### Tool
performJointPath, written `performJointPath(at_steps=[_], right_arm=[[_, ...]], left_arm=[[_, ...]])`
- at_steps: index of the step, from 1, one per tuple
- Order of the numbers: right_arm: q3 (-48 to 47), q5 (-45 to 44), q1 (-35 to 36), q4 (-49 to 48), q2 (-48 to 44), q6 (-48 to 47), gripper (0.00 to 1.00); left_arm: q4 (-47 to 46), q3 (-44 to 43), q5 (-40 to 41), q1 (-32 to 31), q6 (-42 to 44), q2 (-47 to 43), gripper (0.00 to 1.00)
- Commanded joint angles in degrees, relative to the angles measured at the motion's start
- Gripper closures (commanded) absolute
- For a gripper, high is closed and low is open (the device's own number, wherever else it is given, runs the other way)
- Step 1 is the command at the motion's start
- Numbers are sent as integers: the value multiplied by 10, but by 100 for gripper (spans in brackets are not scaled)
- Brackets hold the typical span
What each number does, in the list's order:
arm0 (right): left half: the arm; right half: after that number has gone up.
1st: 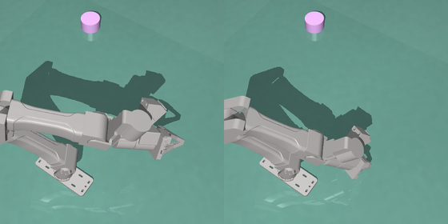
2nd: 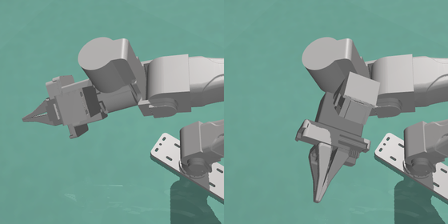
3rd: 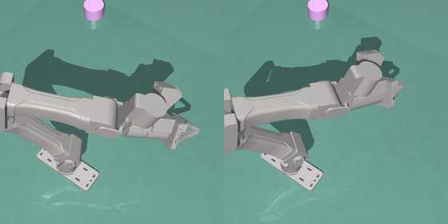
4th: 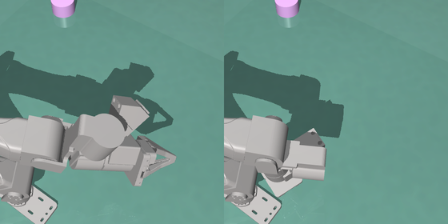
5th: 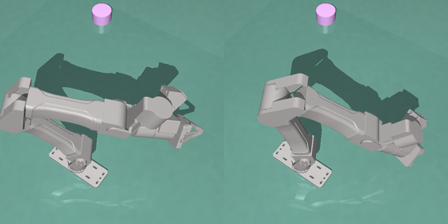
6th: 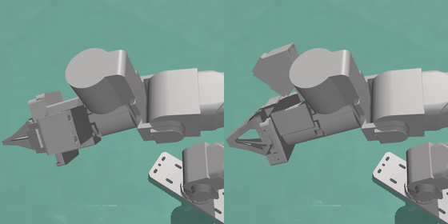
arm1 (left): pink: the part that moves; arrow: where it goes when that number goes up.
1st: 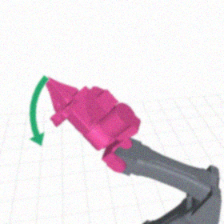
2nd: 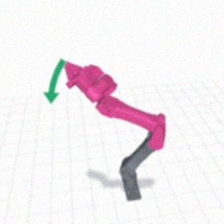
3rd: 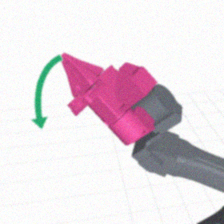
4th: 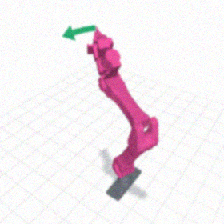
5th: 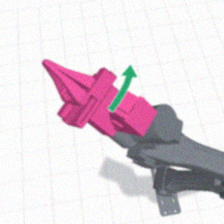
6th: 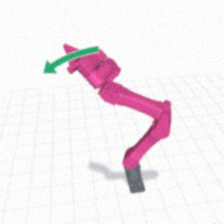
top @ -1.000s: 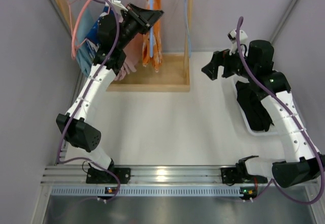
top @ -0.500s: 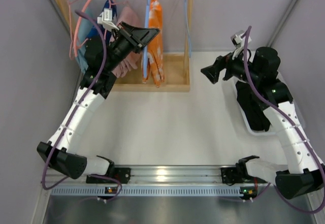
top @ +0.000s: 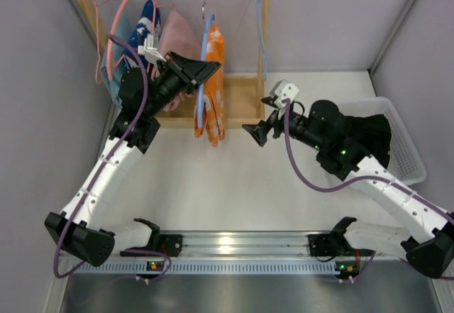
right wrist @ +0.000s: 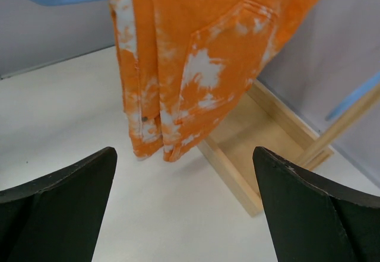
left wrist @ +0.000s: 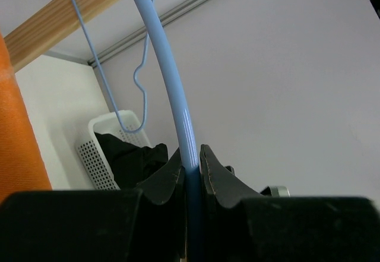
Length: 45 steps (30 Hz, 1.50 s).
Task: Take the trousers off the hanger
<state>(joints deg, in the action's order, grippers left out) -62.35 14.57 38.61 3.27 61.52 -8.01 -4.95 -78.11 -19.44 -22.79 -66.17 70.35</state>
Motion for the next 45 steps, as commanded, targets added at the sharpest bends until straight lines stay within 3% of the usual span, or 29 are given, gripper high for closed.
performJointPath(at_steps=[1, 7, 14, 17, 45], right_arm=[[15, -95, 72, -126, 7, -53, 1], [49, -201, 165, -228, 68, -79, 1], [27, -262, 219, -252, 153, -87, 1], [14, -311, 219, -256, 181, -90, 1], [-154, -342, 124, -288, 291, -63, 0]], left_arm=[[-128, -11, 12, -2, 5, -44, 100], [-120, -32, 17, -4, -1, -38, 100], [-103, -84, 22, -9, -3, -19, 100], [-94, -106, 24, -12, -4, -13, 100], [-75, -135, 29, -22, -32, -17, 100]])
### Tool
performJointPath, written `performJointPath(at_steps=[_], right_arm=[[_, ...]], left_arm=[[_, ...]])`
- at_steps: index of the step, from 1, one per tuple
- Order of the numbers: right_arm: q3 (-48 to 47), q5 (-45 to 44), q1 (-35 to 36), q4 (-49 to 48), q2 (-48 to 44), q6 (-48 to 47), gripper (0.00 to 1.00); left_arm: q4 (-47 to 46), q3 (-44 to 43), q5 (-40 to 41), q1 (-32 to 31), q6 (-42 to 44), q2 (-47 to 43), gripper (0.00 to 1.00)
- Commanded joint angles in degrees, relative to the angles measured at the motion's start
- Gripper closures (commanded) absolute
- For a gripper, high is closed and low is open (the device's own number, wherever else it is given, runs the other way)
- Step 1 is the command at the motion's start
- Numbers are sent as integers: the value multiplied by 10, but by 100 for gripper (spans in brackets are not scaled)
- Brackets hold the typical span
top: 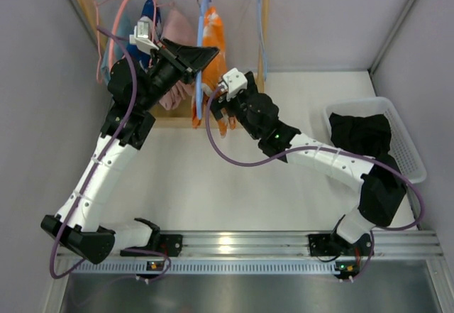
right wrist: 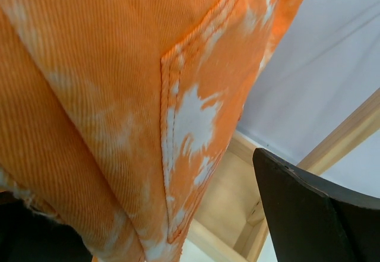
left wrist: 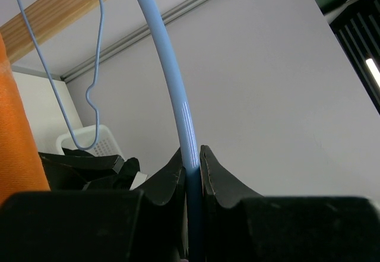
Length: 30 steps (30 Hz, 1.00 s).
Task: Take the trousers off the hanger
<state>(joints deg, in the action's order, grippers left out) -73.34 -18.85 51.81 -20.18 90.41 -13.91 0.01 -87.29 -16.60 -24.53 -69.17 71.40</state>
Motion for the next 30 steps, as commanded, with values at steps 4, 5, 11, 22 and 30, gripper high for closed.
performJointPath(at_steps=[4, 5, 11, 22, 30], right_arm=[[-46, 52, -7, -43, -8, -3, 1], [-42, 60, -7, -38, -11, -4, 1], [6, 107, 3, -46, -41, -14, 1], [-16, 76, 5, -44, -32, -11, 1], [-1, 126, 12, -16, -47, -3, 1]], left_arm=[[-122, -42, 3, -5, 3, -28, 100], [-123, -42, 3, -5, 4, -28, 100], [-123, -46, 5, -5, 7, -21, 100], [-123, -49, 3, -8, 5, -16, 100], [-123, -49, 2, -8, 5, -15, 100]])
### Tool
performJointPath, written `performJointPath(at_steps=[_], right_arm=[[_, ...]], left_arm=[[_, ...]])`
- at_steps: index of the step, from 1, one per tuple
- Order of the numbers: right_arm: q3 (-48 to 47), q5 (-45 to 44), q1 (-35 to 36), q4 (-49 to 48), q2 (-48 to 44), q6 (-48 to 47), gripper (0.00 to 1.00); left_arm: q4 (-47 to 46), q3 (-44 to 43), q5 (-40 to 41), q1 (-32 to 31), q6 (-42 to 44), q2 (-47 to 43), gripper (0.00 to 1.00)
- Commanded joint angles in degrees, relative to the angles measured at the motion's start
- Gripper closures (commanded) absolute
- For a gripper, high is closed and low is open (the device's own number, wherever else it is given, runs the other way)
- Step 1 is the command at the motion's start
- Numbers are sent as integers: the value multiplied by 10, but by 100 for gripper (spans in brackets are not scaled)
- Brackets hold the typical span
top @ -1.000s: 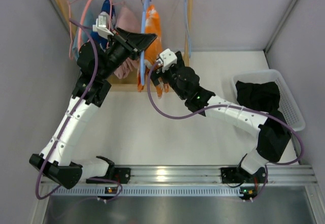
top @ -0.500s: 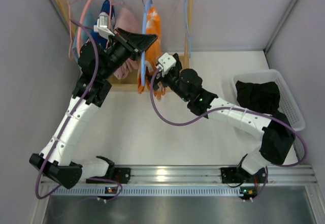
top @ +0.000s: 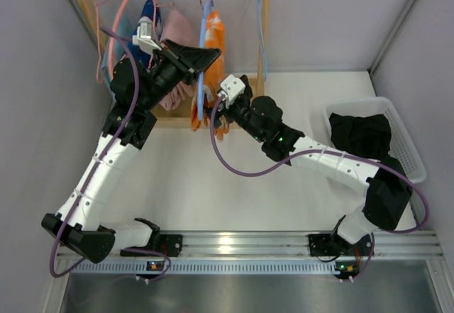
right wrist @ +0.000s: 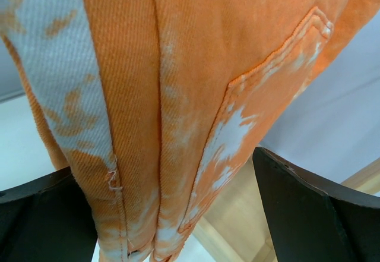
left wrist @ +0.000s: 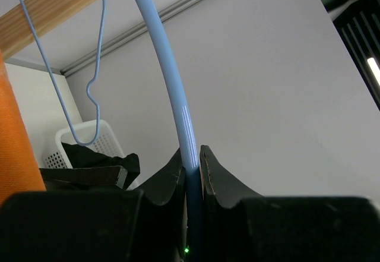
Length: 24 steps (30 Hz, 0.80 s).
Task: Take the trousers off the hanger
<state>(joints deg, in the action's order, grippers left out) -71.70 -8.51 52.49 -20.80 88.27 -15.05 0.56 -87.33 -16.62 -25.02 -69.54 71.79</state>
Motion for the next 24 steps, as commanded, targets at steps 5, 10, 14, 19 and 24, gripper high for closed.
performJointPath(at_steps=[5, 10, 14, 19, 24], right_arm=[[-2, 50, 12, -12, -37, -21, 1], [-1, -22, 19, -35, -26, -30, 1], [-20, -62, 5, -49, -13, -35, 2], [-31, -89, -1, -72, -10, -59, 14], [-53, -88, -3, -79, -6, -60, 23]], left_arm=[[-129, -49, 2, -5, 11, -18, 100], [-129, -48, 3, -5, 7, -19, 100], [-128, -40, 2, -5, 9, -25, 100], [-129, -26, 1, -6, 6, -31, 100], [-129, -14, 1, -6, 3, -38, 100]])
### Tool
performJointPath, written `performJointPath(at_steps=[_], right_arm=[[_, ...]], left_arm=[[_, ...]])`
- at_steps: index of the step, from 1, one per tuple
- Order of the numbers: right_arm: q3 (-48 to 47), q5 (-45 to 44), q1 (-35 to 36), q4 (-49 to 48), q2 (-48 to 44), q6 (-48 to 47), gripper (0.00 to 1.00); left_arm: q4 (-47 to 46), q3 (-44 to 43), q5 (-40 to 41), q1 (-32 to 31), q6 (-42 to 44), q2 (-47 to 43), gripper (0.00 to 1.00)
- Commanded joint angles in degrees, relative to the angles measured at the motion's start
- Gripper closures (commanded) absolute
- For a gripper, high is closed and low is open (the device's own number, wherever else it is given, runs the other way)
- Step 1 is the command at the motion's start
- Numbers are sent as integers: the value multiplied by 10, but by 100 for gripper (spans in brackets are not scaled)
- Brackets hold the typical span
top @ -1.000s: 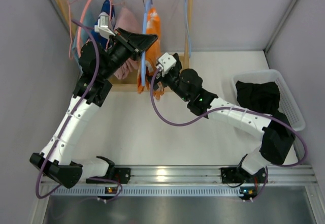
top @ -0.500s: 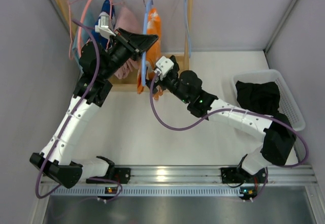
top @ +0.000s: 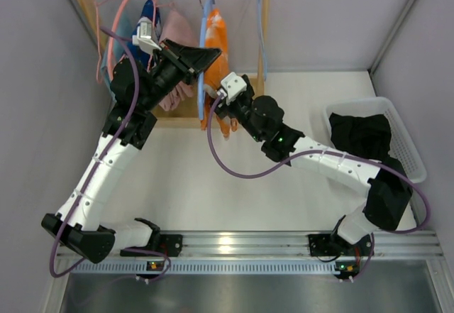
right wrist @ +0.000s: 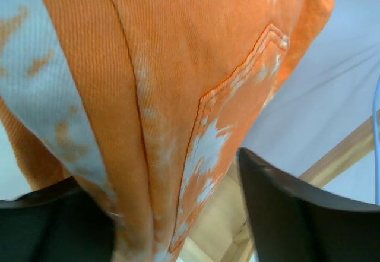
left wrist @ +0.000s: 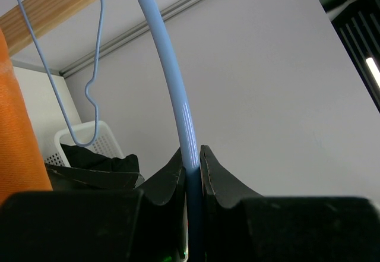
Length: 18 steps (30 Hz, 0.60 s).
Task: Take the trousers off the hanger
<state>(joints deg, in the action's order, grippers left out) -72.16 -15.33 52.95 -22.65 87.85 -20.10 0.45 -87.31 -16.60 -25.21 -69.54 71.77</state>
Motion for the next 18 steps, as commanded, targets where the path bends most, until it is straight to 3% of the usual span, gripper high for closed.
performJointPath(at_steps=[1, 4, 7, 8, 9, 11, 12, 15, 18], right_arm=[[-52, -18, -7, -63, -1, -11, 34], [-64, -1, -7, -54, -7, -8, 43], [-63, 28, -7, -39, -18, -12, 33], [-59, 32, -7, -36, -24, -13, 35], [-55, 36, -7, -35, -27, -16, 40], [-50, 36, -7, -34, -32, -21, 62], [-50, 34, -9, -32, -33, -19, 79], [-54, 22, -14, -30, -39, -18, 100], [-61, 21, -17, -26, -50, -12, 100]], left_arm=[[-128, -10, 2, -4, 3, -39, 100], [-115, 1, 8, -4, 6, -44, 100], [-113, 11, 9, -4, 7, -49, 100], [-113, 10, 9, -4, 6, -49, 100], [-113, 10, 9, -4, 5, -49, 100], [-113, 9, 8, -4, 5, -47, 100], [-113, 11, 7, -4, 5, -48, 100], [-113, 18, 8, -4, 11, -52, 100], [-112, 28, 9, -4, 13, -58, 100]])
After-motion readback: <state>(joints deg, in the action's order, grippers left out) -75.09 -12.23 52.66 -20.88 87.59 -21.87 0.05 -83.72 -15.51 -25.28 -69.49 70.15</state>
